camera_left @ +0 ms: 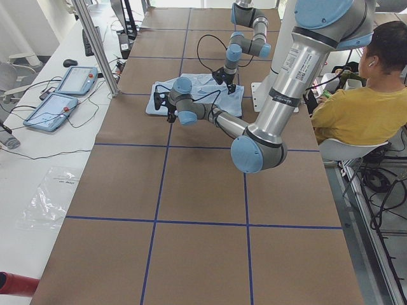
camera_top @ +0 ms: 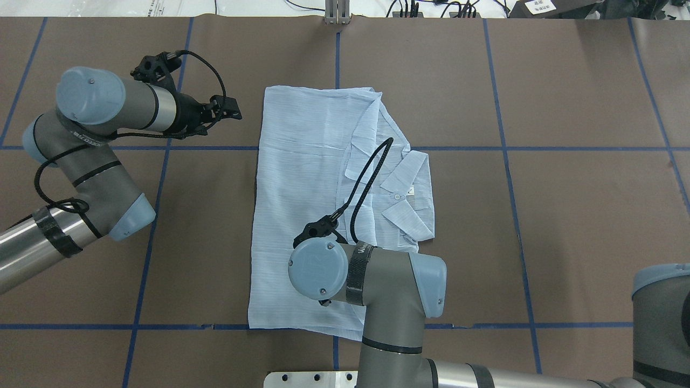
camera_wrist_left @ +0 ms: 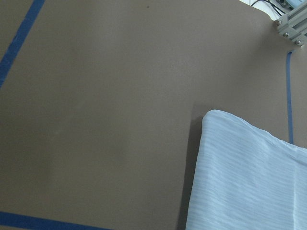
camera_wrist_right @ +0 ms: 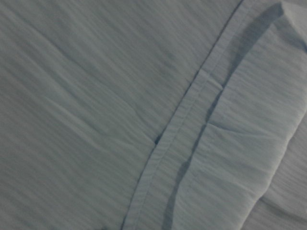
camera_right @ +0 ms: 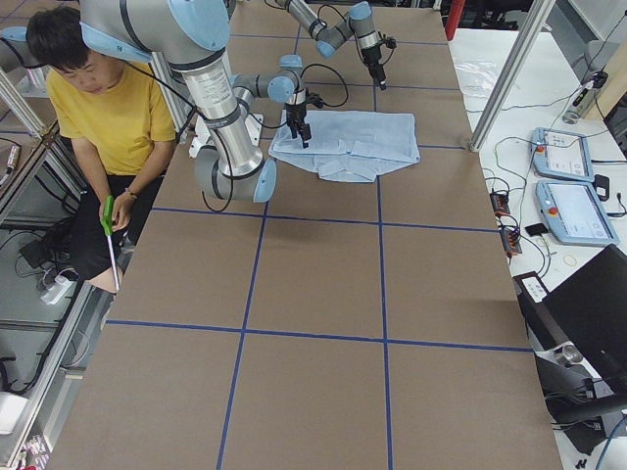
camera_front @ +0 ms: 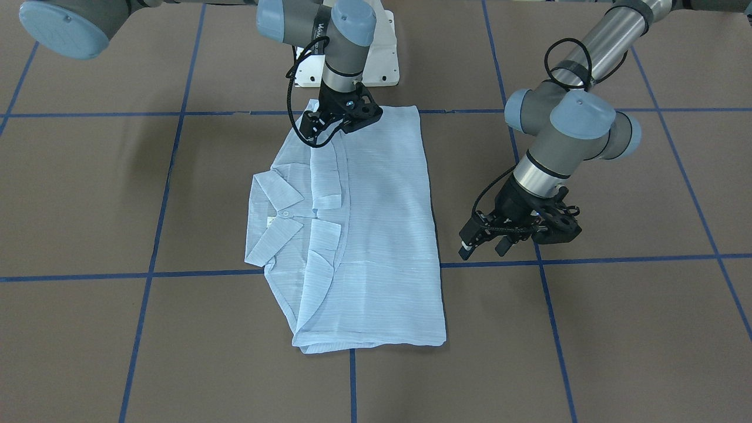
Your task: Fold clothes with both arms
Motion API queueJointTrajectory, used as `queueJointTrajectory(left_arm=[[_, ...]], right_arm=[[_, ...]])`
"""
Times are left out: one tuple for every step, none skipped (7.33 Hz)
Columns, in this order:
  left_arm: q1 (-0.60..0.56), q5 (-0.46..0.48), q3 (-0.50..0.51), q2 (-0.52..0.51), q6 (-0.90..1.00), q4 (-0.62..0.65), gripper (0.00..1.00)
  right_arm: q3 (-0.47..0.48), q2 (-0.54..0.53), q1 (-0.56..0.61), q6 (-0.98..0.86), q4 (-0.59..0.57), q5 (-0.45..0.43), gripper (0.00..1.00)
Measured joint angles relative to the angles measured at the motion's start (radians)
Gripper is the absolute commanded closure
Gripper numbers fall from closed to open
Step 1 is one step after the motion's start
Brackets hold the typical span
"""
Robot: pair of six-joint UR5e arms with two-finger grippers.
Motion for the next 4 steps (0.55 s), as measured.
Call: queueJointTrajectory(left_arm=[[0.0,0.0,-0.001,0.0,0.0,0.0,0.0],[0.0,0.0,-0.001,0.0,0.0,0.0,0.0],[0.0,-0.001,-0.001,0.0,0.0,0.0,0.0],[0.0,-0.001,-0.002,0.0,0.0,0.0,0.0]], right_arm=[[0.0,-0.002,0.0,-0.002,-0.011,0.001,0.0],[0.005,-0.003,0.003,-0.004,-0.03,0.001,0.0],[0.017,-0.008,0.009,-0.013,-0.055,0.002,0.0],[0.048,-0.031,0.017,-0.029,-0.084,0.003,0.0]])
